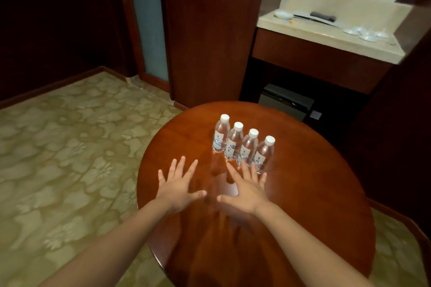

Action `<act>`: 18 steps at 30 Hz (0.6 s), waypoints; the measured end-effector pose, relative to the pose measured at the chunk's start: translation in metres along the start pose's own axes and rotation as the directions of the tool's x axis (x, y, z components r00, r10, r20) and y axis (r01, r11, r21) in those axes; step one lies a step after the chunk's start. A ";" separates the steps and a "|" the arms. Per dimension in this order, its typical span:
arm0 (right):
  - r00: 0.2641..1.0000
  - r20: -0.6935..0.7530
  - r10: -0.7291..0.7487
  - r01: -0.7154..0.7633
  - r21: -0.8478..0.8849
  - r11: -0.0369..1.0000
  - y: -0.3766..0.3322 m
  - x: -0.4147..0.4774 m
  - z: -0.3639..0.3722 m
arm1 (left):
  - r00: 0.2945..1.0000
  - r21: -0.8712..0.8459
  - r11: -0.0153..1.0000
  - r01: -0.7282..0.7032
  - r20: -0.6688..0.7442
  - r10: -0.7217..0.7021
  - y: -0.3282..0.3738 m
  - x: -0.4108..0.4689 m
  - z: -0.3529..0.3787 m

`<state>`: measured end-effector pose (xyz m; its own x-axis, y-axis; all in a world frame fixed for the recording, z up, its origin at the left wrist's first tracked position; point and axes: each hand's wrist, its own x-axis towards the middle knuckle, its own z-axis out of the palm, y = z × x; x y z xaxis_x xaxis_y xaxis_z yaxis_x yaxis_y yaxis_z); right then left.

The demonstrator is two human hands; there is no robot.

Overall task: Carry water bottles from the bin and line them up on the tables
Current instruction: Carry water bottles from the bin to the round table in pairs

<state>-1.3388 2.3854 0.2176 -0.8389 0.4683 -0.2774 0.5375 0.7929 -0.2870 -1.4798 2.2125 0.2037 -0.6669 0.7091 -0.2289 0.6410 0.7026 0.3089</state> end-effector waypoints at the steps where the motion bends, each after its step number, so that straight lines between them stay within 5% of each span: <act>1: 0.999 0.006 -0.041 0.041 -0.005 0.999 -0.001 -0.001 -0.001 | 0.999 -0.009 0.999 0.032 -0.013 -0.032 -0.001 -0.009 0.001; 9: 0.921 0.114 -0.372 0.382 -0.084 0.920 -0.053 -0.011 0.008 | 0.925 -0.074 0.930 0.360 -0.102 -0.366 -0.017 -0.108 0.009; 18: 0.674 0.309 -0.671 0.728 -0.129 0.673 -0.184 -0.069 0.064 | 0.603 -0.219 0.616 0.756 -0.130 -0.787 -0.067 -0.287 0.024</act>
<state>-1.3747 2.1822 0.2310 -0.8999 -0.3365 -0.2775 -0.2605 0.9250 -0.2766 -1.3225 1.9636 0.2260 -0.9561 -0.1327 -0.2613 -0.1927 0.9564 0.2194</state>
